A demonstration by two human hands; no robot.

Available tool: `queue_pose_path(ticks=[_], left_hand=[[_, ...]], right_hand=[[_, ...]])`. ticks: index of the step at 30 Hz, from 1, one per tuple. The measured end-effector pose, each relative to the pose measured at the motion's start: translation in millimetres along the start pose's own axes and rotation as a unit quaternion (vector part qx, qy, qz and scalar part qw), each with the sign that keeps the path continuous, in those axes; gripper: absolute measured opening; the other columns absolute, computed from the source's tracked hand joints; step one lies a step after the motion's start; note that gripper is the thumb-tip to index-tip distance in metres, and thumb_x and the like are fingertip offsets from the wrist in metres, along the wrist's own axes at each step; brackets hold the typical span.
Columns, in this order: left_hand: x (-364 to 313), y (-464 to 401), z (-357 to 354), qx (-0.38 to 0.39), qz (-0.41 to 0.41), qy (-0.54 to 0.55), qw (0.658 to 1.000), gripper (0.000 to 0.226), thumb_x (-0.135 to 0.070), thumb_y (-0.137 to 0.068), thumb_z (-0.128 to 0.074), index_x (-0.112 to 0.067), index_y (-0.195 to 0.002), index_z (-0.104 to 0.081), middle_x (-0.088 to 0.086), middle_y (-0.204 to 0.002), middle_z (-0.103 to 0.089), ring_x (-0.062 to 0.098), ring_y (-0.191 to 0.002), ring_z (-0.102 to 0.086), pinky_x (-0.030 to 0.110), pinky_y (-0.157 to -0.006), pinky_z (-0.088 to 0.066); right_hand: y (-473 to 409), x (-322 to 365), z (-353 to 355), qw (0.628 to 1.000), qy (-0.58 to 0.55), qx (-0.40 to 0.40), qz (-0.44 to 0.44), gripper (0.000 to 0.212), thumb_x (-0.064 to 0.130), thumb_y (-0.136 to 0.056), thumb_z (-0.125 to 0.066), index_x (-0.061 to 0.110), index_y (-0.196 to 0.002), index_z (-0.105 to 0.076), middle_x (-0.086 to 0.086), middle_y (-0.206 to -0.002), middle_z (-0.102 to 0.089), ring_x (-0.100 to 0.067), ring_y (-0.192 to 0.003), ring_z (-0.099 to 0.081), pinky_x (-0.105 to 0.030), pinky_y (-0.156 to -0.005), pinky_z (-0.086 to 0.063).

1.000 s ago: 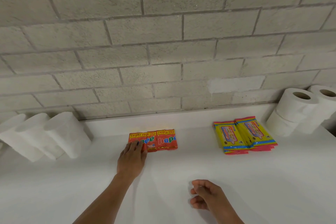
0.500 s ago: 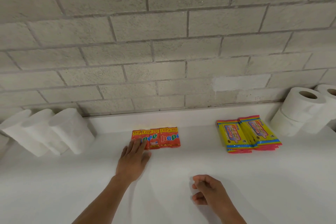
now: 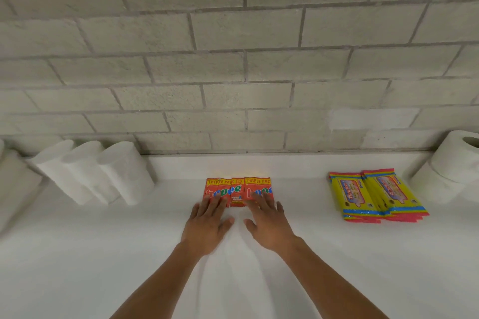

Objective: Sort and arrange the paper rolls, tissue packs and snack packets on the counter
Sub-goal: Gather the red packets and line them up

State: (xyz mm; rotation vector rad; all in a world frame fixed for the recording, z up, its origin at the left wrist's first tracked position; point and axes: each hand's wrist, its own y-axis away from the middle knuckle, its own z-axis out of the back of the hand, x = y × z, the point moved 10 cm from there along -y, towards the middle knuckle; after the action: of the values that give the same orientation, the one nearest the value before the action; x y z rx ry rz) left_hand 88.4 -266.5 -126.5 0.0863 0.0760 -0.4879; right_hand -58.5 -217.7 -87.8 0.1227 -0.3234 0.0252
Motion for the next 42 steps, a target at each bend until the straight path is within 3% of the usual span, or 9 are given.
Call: queue_pose_path(ticks=[6,9,14,19,23,28,33,42], left_hand=[[0.4,1.5,4.0,0.001,0.012,-0.004,1.000,0.097,-0.076,-0.082,0.018,-0.026,-0.158,-0.018,-0.001,-0.164,-0.021,0.027,-0.152,-0.017,0.046,-0.121,-0.020],[2.3,2.1,2.5,0.006,0.028,0.002,1.000,0.087,-0.072,-0.093,0.002,-0.021,-0.153,-0.035,0.002,-0.157,-0.038,0.030,-0.145,-0.034,0.049,-0.114,-0.032],[3.2,1.0,1.9,-0.004,0.042,-0.006,0.999,0.082,-0.070,-0.095,-0.008,-0.019,-0.148,-0.044,0.004,-0.151,-0.047,0.030,-0.140,-0.042,0.047,-0.111,-0.036],[0.2,-3.0,1.4,-0.012,0.008,-0.009,1.000,0.096,-0.076,-0.084,0.015,-0.025,-0.158,-0.019,0.000,-0.164,-0.019,0.027,-0.152,-0.016,0.046,-0.121,-0.017],[6.0,-2.6,6.9,-0.032,0.023,0.017,0.999,0.089,-0.076,-0.087,0.006,-0.026,-0.158,-0.012,0.001,-0.166,-0.009,0.024,-0.153,-0.011,0.043,-0.121,-0.012],[18.1,-1.7,5.0,-0.020,0.050,0.015,0.998,0.103,-0.079,-0.079,0.012,-0.018,-0.159,-0.013,0.002,-0.166,-0.009,0.021,-0.153,-0.008,0.039,-0.122,-0.007],[19.3,-1.2,6.7,-0.029,0.043,0.007,0.999,0.105,-0.080,-0.079,0.015,-0.018,-0.158,-0.018,0.002,-0.165,-0.017,0.022,-0.152,-0.013,0.039,-0.121,-0.009],[21.5,-2.6,3.7,-0.022,0.043,0.004,0.999,0.098,-0.077,-0.081,0.007,-0.020,-0.158,-0.013,0.001,-0.166,-0.012,0.021,-0.153,-0.009,0.038,-0.120,-0.004]], right_hand=[[-11.0,3.0,-20.2,0.998,0.056,0.041,0.000,0.061,0.042,-0.105,-0.031,0.032,-0.157,-0.001,0.006,-0.166,0.009,-0.031,-0.152,0.011,-0.059,-0.119,0.001],[-13.5,5.5,-26.6,0.997,0.064,0.044,0.016,0.059,0.042,-0.106,-0.029,0.030,-0.158,-0.003,0.008,-0.166,0.008,-0.029,-0.153,0.011,-0.058,-0.119,0.003],[-17.4,4.6,-32.7,0.996,0.063,0.057,0.010,0.057,0.042,-0.106,-0.028,0.029,-0.158,-0.008,0.009,-0.166,-0.002,-0.026,-0.153,0.007,-0.058,-0.120,0.001],[-17.9,5.3,-31.7,0.997,0.060,0.055,0.007,0.058,0.041,-0.105,-0.029,0.029,-0.158,-0.008,0.008,-0.166,-0.001,-0.027,-0.153,0.006,-0.058,-0.120,0.000],[-20.0,3.9,-23.9,0.998,0.051,0.030,-0.002,0.060,0.043,-0.105,-0.031,0.031,-0.157,-0.004,0.005,-0.166,0.004,-0.028,-0.153,0.007,-0.056,-0.120,0.002],[-21.2,-1.0,-28.2,0.997,0.050,0.056,-0.012,0.061,0.045,-0.105,-0.030,0.029,-0.158,-0.003,0.003,-0.167,0.002,-0.027,-0.153,0.006,-0.054,-0.122,0.000],[-20.6,-1.8,-28.9,0.997,0.060,0.051,-0.004,0.062,0.045,-0.105,-0.029,0.031,-0.157,0.000,0.003,-0.167,0.002,-0.028,-0.153,0.006,-0.054,-0.123,0.000],[-22.6,-2.4,-29.7,0.997,0.059,0.052,-0.004,0.058,0.045,-0.105,-0.029,0.032,-0.157,-0.007,0.004,-0.167,-0.001,-0.028,-0.153,0.003,-0.053,-0.123,-0.001]])
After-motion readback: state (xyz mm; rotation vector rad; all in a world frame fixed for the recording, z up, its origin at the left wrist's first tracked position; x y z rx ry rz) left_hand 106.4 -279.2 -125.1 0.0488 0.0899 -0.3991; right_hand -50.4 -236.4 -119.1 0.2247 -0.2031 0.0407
